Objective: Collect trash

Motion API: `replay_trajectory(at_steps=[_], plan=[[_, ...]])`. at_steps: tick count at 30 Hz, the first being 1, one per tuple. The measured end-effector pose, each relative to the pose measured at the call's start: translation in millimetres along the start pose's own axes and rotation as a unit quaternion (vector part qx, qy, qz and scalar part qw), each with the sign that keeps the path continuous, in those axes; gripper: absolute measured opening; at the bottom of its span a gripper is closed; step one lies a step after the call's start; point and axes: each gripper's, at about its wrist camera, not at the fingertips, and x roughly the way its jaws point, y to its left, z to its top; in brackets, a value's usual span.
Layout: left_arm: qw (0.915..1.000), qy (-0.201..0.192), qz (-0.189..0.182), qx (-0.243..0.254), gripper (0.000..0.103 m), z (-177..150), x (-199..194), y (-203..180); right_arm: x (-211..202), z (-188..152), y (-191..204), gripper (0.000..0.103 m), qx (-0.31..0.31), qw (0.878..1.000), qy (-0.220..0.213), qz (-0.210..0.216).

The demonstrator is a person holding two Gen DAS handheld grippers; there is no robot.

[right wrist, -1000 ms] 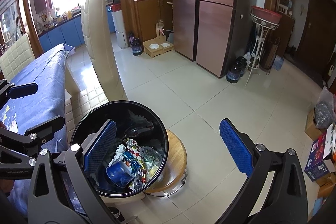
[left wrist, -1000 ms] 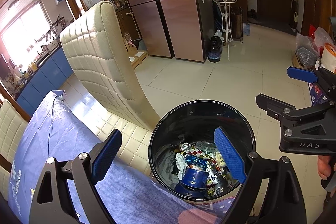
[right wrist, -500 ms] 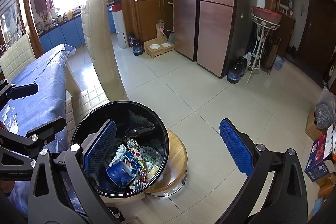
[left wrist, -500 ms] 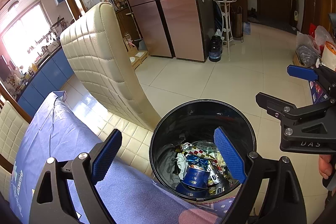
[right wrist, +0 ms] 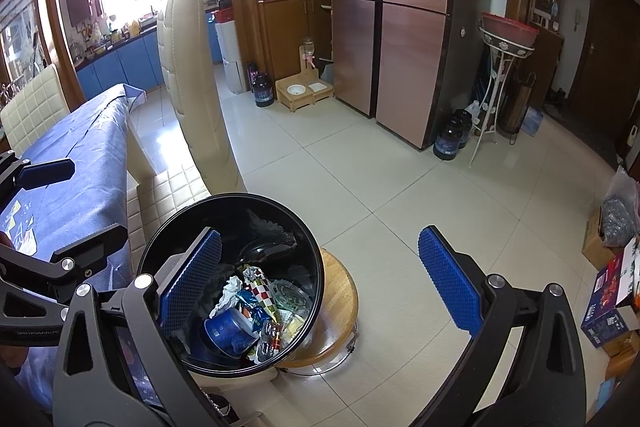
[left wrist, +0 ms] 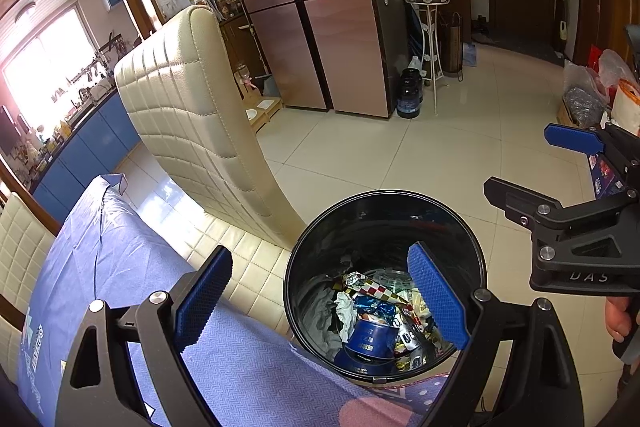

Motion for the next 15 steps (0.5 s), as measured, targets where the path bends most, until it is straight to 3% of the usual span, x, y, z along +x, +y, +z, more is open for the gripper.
replay_trajectory(at_steps=[15], plan=[[1.0, 0.0, -0.003, 0.001, 0.087, -0.2, -0.8, -0.6, -0.2, 0.7, -0.9, 0.098, 0.0, 1.0, 0.001, 0.0]])
